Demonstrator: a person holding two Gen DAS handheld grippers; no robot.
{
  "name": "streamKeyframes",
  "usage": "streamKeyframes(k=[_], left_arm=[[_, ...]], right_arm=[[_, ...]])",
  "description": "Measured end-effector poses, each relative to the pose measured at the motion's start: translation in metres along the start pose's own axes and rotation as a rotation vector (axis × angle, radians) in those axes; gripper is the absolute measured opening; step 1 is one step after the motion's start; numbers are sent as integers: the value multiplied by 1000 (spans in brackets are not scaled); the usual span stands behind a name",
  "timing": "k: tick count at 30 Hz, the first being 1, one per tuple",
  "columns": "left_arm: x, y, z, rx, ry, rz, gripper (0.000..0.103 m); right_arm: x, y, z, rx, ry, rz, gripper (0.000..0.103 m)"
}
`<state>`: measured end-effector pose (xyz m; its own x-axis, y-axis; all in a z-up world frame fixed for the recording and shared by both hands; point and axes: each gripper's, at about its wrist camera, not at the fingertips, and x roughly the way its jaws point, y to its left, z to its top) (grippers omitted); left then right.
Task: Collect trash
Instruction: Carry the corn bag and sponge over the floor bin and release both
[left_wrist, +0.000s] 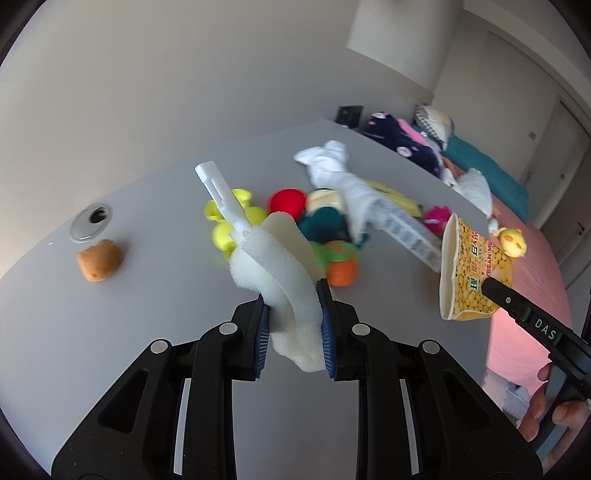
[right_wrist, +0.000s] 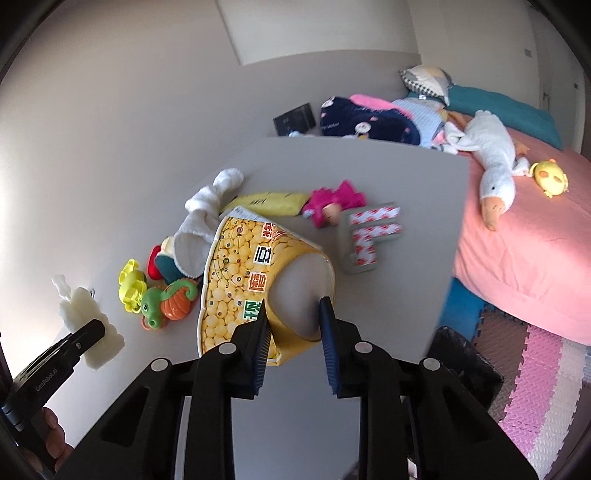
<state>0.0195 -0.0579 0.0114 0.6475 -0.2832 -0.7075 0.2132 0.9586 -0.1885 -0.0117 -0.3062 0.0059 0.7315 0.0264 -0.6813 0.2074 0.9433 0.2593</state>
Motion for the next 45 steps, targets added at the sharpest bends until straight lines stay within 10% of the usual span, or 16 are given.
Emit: streamKeyframes(k=[39,45], left_arm=[[60,-262,-50,429,238,-344,27],[73,-289,-56,516,243,-273,92]], right_arm=[[-89,-231,-22,357,-66,-335,28],[-91,-249,-17,365,-81,-441,67]])
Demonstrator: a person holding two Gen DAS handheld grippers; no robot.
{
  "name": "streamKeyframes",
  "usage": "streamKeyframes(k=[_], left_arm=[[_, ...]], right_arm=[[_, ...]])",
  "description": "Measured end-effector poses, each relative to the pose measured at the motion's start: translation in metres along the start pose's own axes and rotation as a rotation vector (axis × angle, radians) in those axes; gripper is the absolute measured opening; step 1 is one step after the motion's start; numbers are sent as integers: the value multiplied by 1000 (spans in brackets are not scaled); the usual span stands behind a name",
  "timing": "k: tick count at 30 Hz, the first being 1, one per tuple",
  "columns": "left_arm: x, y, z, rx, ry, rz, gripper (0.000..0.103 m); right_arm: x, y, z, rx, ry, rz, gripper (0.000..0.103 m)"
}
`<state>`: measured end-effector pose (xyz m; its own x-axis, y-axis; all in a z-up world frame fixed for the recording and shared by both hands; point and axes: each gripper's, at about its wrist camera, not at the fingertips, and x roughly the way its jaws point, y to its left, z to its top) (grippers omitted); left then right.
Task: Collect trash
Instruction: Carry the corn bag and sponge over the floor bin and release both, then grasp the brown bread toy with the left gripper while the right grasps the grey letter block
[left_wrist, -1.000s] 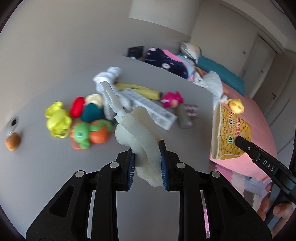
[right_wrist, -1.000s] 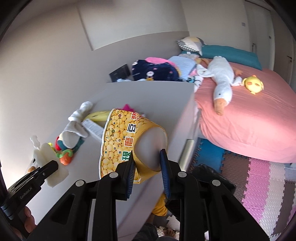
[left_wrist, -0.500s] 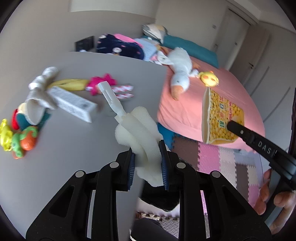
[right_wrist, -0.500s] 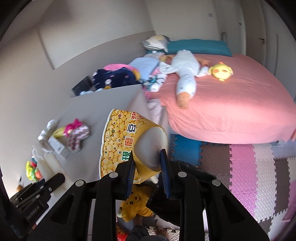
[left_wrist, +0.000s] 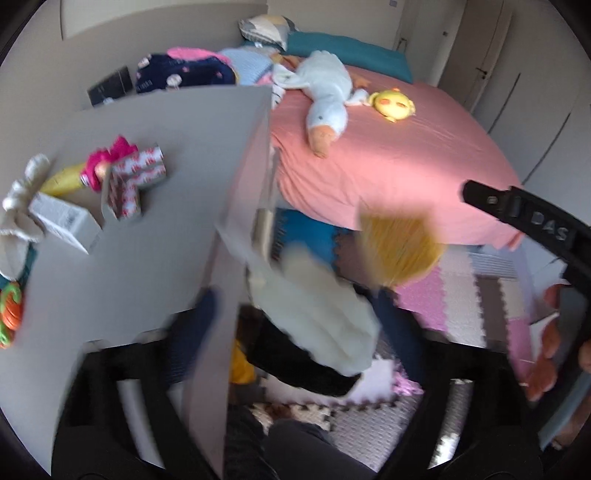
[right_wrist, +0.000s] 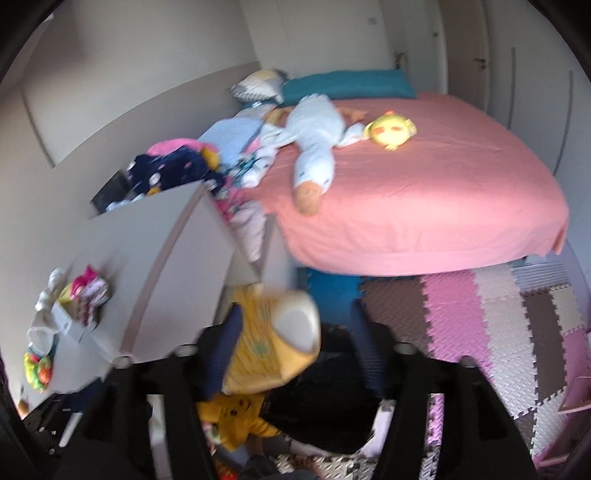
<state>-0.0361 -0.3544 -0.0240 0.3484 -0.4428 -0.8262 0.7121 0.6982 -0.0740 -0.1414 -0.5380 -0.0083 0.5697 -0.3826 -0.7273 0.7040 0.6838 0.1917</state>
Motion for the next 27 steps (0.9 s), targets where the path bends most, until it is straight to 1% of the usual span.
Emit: streamKeyframes(k=[1,2,5,10,18,27], left_arm=[[0,0,2,1,-11,19,92],[0,1,3,-2,-11,22,92],[1,8,5,-26,-2,11,92],[-3,14,3,-27,-8,32,92],[-13,28,-3,-52,-22,48,92],[-33,60,-12,-86,-55,93,93]], right_arm=[[-1,-3,1,5,-7,-14,68],[-2,-6,1,14,-11,-14,68],[-1,-13,0,30,-13,-15,71],[2,-10,-3,29,-4,-3,71],[-1,14,-8,-11,-3,25,71],[-5,64,-16,-90,1,92,71]])
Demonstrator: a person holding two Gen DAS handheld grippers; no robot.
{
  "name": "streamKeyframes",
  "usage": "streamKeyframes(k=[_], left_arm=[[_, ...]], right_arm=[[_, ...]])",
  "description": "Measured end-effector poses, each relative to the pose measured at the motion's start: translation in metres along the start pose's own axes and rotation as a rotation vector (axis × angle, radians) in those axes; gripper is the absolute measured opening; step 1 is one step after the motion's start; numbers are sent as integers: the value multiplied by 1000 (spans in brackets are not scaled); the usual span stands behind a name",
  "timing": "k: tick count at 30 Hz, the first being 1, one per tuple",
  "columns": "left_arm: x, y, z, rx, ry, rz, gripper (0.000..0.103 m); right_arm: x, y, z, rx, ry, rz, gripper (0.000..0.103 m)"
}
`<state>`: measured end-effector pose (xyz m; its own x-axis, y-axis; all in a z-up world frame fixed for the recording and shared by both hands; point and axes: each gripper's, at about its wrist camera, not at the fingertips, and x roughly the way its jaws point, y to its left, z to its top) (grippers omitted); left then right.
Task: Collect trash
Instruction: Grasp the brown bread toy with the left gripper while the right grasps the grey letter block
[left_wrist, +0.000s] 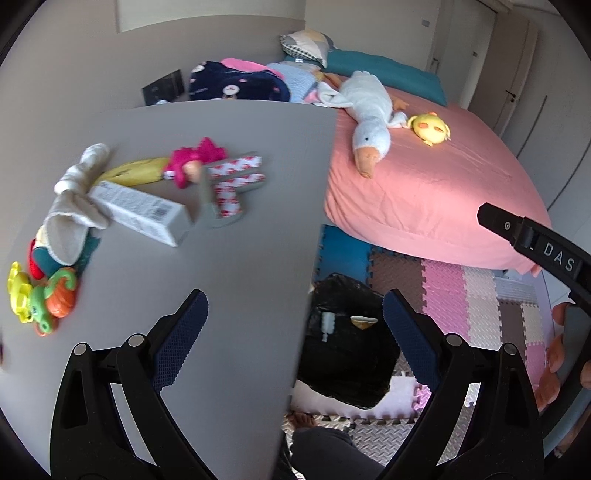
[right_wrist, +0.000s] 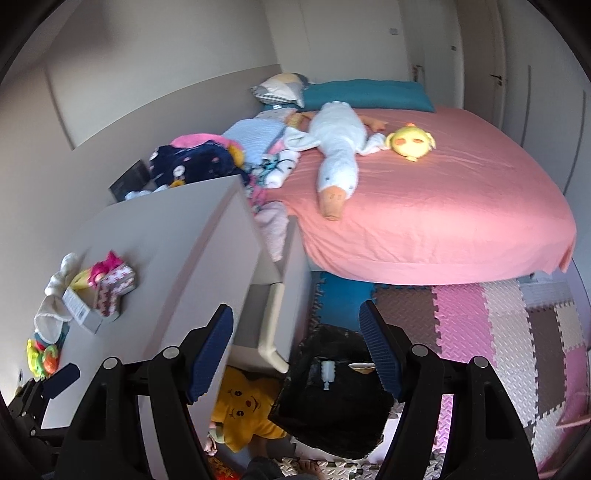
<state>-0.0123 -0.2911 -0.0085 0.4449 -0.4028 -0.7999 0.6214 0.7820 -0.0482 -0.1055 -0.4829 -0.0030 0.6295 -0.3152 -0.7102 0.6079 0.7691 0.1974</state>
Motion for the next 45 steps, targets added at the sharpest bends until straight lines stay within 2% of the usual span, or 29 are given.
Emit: streamKeyframes(k=[25,36,45], left_arm=[[-57,166,-52,-238,-45,208,93],[-75,240,-74,-344,-50,309,93],[-82,301,-91,-441,-51,408,93]], right_arm=[[25,142,-18,-207,58,153,74],[54,188,-15,-248,92,170,74],[88,211,-8,-240,132,139,74]])
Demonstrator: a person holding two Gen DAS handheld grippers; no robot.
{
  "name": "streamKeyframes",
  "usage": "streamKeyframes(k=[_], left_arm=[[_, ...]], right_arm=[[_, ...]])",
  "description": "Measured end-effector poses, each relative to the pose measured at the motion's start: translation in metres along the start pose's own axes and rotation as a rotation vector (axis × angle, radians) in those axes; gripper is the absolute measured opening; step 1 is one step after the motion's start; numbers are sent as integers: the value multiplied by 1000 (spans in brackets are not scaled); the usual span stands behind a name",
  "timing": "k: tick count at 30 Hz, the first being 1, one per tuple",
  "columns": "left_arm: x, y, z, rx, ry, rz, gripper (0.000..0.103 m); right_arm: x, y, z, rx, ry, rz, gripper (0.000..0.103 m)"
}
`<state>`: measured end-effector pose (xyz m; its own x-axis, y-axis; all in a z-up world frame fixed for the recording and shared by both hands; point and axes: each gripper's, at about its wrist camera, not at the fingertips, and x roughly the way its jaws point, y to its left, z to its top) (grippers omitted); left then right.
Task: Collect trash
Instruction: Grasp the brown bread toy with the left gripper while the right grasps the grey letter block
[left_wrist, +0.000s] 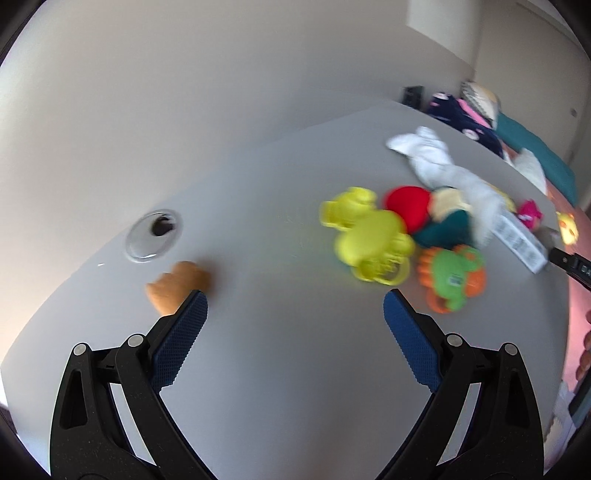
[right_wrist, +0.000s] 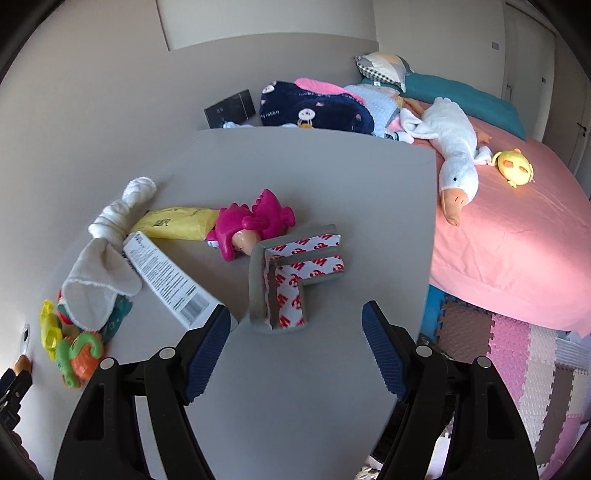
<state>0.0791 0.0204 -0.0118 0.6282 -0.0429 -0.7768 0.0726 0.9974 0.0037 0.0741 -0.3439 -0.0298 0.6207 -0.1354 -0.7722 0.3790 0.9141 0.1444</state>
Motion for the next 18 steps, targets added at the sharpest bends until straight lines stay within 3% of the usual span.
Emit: streamKeyframes(k=[5,10,16,18], left_arm=[[10,27,3,-53,-9,49,93],[13,45,9,-82,-19,50,93],[14,63,14,-89,-26,79,93],[19,68,14,-98,-15,85,93]], right_arm=[[13,4,5,-1,13,-15,74],[17,5,8,8,9,2,74],[29,10,11,-33,26,-63,74],[30,10,13,-37,21,-70,69]])
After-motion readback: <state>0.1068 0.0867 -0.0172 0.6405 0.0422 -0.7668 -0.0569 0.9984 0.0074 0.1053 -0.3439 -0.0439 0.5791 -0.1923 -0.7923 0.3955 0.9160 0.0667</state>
